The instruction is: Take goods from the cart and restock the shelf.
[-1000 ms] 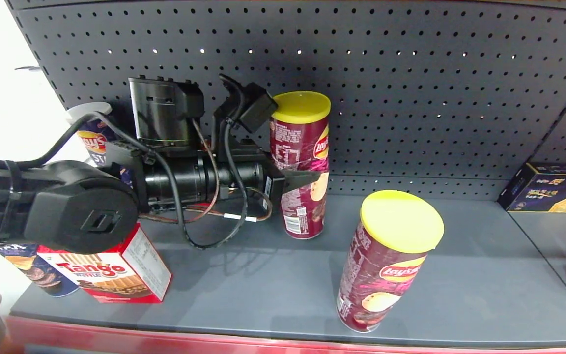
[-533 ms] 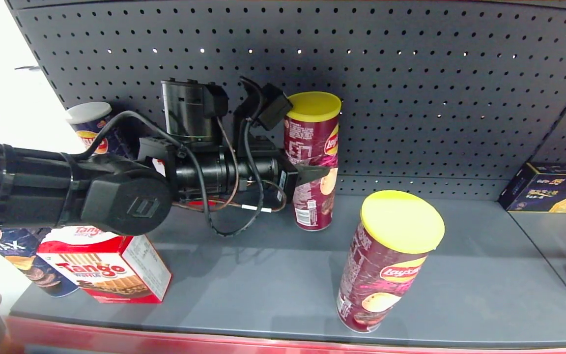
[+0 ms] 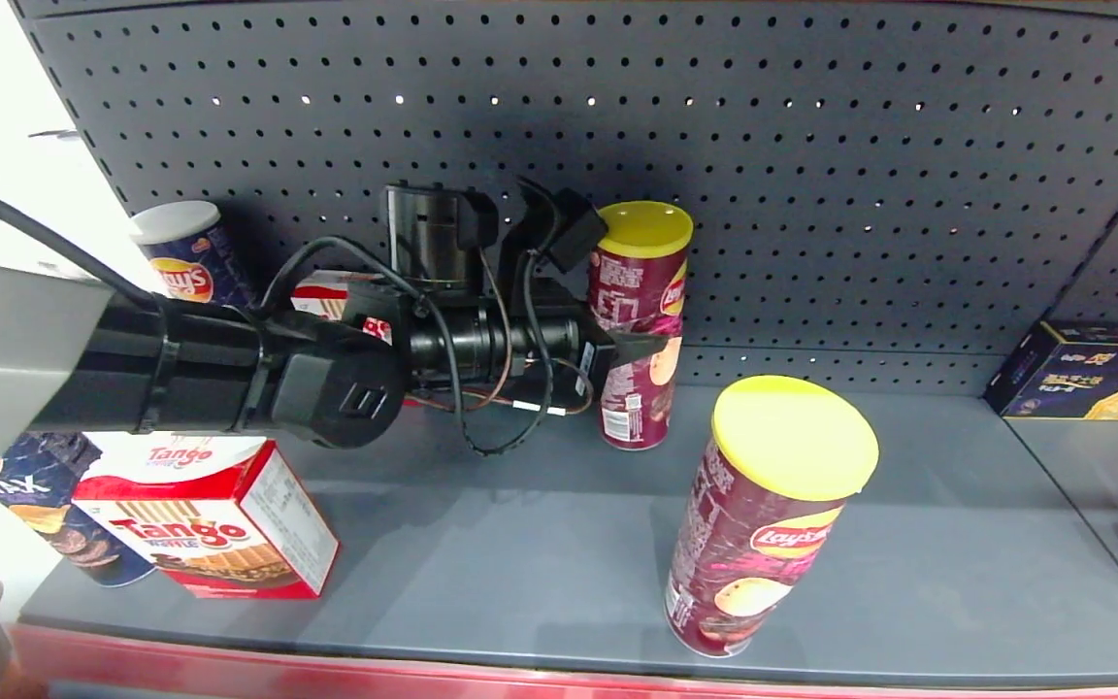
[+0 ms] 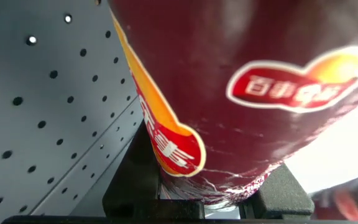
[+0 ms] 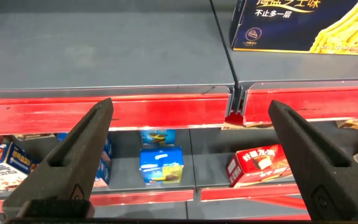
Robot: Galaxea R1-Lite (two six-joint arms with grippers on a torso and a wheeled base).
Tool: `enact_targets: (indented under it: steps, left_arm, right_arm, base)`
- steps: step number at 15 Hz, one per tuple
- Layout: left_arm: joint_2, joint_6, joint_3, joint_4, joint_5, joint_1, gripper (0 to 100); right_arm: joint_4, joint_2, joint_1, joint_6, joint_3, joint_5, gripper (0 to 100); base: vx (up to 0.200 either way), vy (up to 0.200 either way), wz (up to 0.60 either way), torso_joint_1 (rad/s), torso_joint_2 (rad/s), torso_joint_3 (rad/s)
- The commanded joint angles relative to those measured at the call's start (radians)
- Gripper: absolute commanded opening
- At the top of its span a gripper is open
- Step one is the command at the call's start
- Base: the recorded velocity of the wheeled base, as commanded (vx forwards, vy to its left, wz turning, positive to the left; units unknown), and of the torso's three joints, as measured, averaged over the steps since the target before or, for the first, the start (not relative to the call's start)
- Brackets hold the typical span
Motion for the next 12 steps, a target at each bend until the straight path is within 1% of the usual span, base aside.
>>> enact_targets:
  steps: [1,2,3,7,10,12]
  left_arm:
    - [0.041,0.03,-0.017,0.0,0.0,0.0,0]
    - [0.047,0.042,-0.019,0.0,-0.002,0.0,0]
    - [0.065,0.047,-0.026,0.0,-0.006,0.0,0]
    - [0.107,0.05,-0.069,-0.007,-0.005,-0.002,0]
    - [0.116,0.053,-0.072,-0.01,-0.003,-0.003,0]
    - [0.117,0.076,-0.072,-0.008,-0.003,-0.003,0]
  right_arm:
    - [0.0,0.002,0.0,0.0,0.0,0.0,100]
    - [0.0,0.002,0.0,0.0,0.0,0.0,100]
    - [0.0,0.002,0.0,0.0,0.0,0.0,100]
    - [0.0,0.002,0.0,0.0,0.0,0.0,100]
    - [0.0,0.002,0.0,0.0,0.0,0.0,100]
    - [0.0,0.002,0.0,0.0,0.0,0.0,100]
  base:
    - [0.0,0.0,0.0,0.0,0.0,0.0]
    - [0.0,0.0,0.0,0.0,0.0,0.0]
    - [0.0,0.0,0.0,0.0,0.0,0.0]
    - [0.0,0.0,0.0,0.0,0.0,0.0]
    - [0.0,0.0,0.0,0.0,0.0,0.0]
    - [0.0,0.0,0.0,0.0,0.0,0.0]
